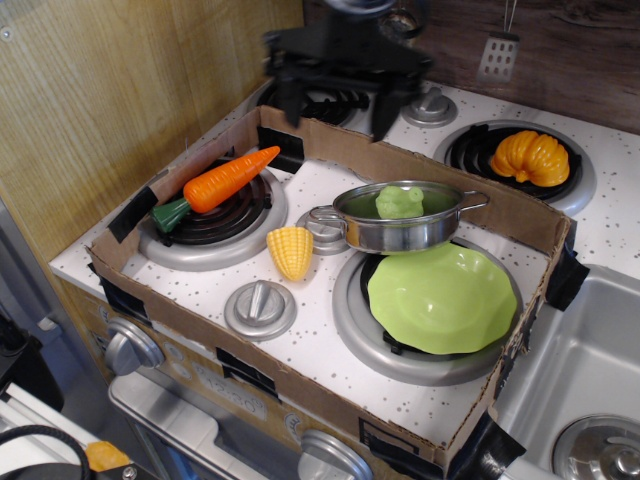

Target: Take broccoli out of pan

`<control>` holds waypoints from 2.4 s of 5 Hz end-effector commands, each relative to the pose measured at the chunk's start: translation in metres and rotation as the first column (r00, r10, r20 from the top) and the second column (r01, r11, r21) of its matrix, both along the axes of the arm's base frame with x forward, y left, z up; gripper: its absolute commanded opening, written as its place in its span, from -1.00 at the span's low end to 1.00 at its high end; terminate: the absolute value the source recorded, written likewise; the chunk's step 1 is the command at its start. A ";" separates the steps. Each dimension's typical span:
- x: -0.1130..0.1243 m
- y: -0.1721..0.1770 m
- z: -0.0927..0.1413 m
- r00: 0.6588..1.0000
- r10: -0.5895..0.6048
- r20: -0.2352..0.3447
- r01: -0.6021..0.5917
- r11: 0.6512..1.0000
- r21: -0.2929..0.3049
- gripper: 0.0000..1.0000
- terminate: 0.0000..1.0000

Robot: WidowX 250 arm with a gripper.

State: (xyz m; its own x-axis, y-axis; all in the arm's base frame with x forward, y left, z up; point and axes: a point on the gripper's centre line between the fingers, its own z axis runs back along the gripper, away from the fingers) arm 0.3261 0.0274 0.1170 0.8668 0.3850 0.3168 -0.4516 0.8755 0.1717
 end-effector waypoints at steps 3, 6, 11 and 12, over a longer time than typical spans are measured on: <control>0.038 -0.043 -0.016 0.995 0.047 0.085 -0.038 0.994 -0.104 1.00 -1.00; 0.040 -0.043 -0.056 0.993 0.070 0.095 -0.055 0.987 -0.154 1.00 -1.00; 0.035 -0.038 -0.086 0.982 0.118 0.147 -0.087 0.976 -0.199 1.00 -1.00; 0.032 -0.036 -0.090 0.972 0.102 0.212 -0.062 0.980 -0.188 1.00 -1.00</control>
